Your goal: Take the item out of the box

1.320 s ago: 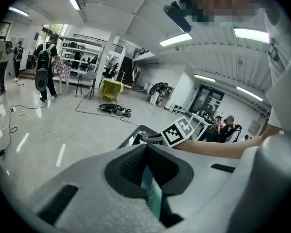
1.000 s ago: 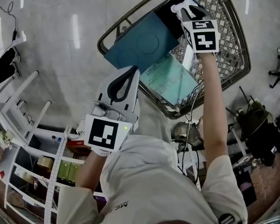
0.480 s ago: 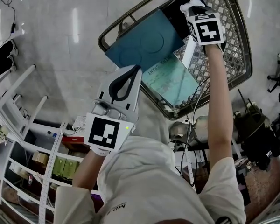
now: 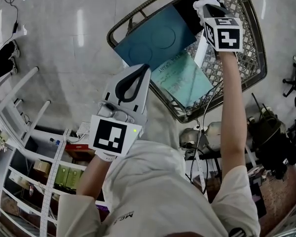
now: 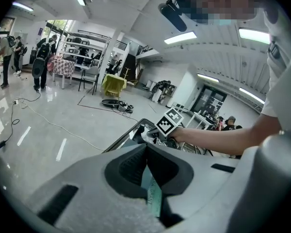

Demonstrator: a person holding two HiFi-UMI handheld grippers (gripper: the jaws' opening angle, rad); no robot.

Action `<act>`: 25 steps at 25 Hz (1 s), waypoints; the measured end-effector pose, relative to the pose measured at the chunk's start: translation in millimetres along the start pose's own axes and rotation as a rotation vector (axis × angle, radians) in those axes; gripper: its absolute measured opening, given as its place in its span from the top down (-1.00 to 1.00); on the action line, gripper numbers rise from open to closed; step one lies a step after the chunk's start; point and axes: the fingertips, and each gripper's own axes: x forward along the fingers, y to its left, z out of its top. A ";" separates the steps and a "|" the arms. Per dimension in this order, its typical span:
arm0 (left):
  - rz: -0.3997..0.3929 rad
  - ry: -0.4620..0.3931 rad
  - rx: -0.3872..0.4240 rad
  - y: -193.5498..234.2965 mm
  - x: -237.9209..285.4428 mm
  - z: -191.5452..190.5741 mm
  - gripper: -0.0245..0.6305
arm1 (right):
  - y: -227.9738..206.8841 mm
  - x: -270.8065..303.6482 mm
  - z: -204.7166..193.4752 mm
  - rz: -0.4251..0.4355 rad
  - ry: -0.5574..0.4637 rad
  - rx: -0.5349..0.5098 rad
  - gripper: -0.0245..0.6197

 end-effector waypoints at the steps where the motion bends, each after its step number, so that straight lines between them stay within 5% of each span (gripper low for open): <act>1: -0.003 -0.004 0.003 -1.8 -2.5 0.8 0.85 | 1.7 -8.0 3.0 -0.010 -0.030 0.018 0.87; 25: -0.072 -0.174 0.146 -54.2 -124.5 60.7 0.85 | 90.8 -316.1 46.9 -0.239 -0.559 0.173 0.87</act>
